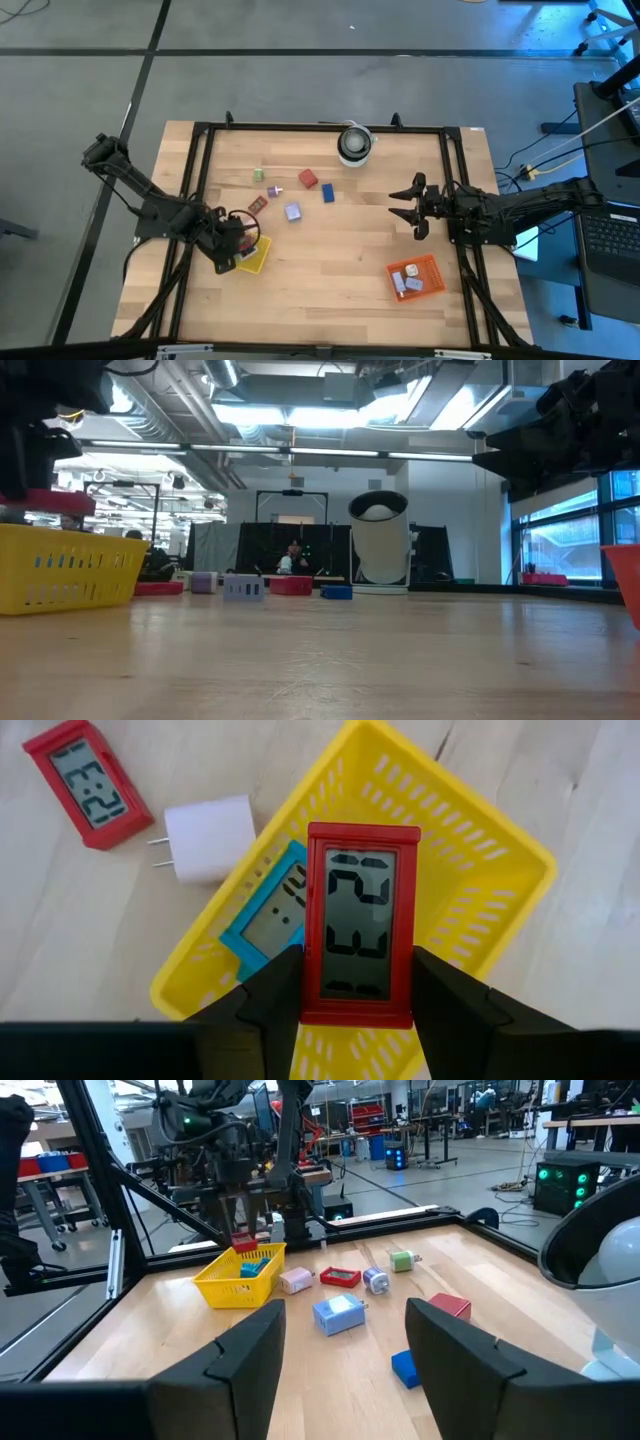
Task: Pick & Place Office items
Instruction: Put the bottom red digital timer into the yellow bin
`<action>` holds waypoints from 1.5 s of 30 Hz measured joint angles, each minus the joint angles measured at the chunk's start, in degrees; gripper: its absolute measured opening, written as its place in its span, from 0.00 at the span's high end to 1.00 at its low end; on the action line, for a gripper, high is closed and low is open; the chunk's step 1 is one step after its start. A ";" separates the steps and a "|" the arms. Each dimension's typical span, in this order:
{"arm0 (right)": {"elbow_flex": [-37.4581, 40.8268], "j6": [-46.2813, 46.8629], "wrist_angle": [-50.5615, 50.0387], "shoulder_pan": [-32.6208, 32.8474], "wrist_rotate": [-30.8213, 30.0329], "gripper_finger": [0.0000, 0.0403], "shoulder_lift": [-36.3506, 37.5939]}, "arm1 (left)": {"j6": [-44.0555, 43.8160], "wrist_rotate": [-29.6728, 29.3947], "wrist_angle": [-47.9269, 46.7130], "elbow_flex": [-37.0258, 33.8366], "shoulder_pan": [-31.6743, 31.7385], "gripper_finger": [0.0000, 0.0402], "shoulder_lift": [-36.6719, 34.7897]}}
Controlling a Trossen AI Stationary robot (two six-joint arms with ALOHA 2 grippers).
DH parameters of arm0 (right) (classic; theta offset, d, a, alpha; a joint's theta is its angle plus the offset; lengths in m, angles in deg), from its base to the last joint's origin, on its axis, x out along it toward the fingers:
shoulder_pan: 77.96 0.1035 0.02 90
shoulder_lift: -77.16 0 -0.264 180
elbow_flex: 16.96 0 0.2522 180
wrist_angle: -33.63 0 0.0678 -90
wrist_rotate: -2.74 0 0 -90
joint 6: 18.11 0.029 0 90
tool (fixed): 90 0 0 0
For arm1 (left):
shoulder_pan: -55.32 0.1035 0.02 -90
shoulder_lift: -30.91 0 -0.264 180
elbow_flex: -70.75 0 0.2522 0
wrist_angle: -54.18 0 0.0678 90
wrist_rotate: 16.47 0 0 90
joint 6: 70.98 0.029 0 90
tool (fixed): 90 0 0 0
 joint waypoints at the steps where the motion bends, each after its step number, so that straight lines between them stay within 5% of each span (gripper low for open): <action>1: 0.00 0.00 0.02 0.00 0.00 0.48 0.00 | -0.03 -0.16 -0.01 0.00 -0.25 0.62 0.28; 27: 0.00 0.00 0.09 0.00 -0.20 0.48 0.00 | 2.99 3.43 1.88 -0.02 -0.29 0.61 12.71; 45: 0.00 0.07 0.11 0.00 0.02 0.48 0.00 | 2.52 7.34 1.64 0.45 3.68 0.43 12.70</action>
